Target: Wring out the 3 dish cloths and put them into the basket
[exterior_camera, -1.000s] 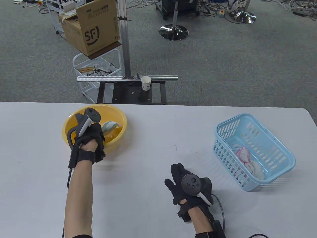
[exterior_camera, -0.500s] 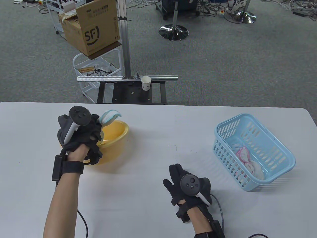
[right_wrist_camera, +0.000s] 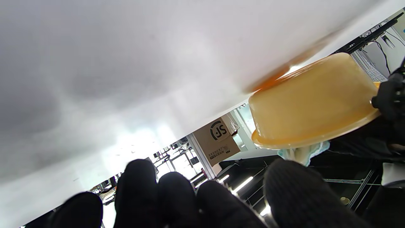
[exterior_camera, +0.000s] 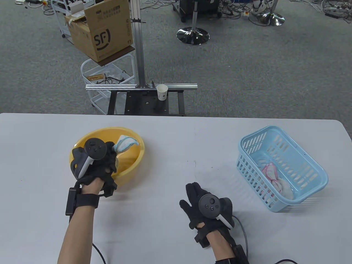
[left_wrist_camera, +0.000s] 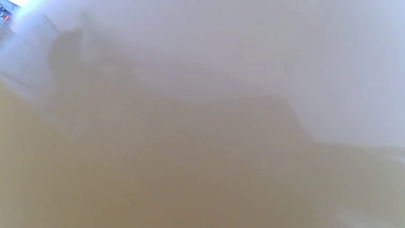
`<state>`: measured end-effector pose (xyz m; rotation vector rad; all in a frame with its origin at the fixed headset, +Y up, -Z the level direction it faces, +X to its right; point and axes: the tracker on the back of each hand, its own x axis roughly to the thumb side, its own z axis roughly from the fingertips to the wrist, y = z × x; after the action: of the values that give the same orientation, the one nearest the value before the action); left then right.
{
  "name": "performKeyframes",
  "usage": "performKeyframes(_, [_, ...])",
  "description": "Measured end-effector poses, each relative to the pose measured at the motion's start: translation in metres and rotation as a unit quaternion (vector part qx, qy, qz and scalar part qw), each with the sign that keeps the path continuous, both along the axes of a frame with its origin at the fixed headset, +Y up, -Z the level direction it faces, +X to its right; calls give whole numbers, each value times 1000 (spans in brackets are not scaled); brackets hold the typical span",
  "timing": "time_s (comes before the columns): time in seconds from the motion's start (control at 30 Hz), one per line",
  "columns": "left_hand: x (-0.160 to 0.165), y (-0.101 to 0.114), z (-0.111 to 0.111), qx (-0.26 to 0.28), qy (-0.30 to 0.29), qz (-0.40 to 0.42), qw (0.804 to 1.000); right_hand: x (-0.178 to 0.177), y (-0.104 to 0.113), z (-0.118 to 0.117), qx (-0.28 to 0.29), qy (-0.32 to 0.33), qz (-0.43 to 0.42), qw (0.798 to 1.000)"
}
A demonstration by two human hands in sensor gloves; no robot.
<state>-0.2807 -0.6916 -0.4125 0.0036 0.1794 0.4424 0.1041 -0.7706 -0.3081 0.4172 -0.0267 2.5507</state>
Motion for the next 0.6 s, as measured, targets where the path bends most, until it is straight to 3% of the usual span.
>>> performKeyframes(0.37, [11,-28,4,-3,-22,-52,998,0,0,-1,-2,2,6,1000])
performKeyframes(0.6, [9,-27,9,-13,-21,-33,999,-1,0,-1,-4,5,10,1000])
